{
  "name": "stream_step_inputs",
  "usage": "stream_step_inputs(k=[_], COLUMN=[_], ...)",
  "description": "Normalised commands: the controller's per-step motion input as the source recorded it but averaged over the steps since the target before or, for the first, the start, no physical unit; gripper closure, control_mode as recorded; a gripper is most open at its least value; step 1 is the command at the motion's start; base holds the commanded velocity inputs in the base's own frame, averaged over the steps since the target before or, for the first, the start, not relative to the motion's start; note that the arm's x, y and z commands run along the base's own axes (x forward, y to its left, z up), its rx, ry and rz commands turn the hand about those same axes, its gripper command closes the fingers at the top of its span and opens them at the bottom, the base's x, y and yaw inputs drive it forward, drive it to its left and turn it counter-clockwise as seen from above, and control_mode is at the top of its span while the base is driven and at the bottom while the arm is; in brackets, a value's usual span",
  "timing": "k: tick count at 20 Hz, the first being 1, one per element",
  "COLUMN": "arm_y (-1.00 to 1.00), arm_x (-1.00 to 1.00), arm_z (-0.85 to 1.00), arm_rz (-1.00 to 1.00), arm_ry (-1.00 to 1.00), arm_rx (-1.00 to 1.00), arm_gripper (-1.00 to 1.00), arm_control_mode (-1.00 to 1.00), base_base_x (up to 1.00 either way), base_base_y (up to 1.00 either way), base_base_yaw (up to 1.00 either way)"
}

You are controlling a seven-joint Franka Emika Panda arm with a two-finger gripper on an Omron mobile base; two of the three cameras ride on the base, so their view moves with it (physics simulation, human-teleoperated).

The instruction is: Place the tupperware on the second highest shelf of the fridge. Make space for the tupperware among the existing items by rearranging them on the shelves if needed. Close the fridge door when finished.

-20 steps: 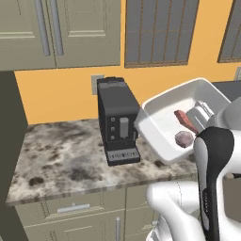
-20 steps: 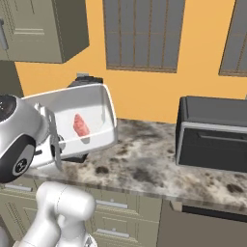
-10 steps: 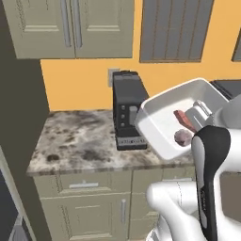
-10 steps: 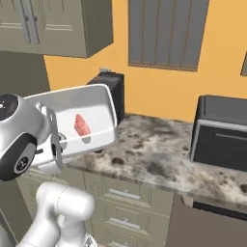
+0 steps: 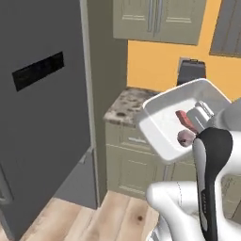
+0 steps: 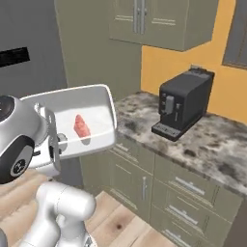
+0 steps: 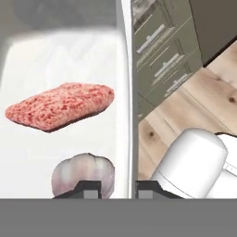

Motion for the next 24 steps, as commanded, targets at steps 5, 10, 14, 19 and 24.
stream_step_inputs(k=[5,10,14,19,24], arm_y=[0.00,0.00,0.00,0.00,0.00], arm_x=[0.00,0.00,0.00,0.00,0.00], arm_z=[0.00,0.00,0.00,0.00,0.00], arm_rz=[0.00,0.00,0.00,0.00,0.00], arm_ry=[0.00,0.00,0.00,0.00,0.00], arm_rx=[0.00,0.00,0.00,0.00,0.00], arm_gripper=[1.00,1.00,1.00,1.00,1.00], arm_control_mode=[1.00,1.00,1.00,1.00,1.00], base_base_x=[-0.51,-0.42,0.02,0.52,0.88], base_base_y=[0.59,0.82,1.00,0.90,0.30], base_base_yaw=[0.79,0.75,0.60,0.30,0.04])
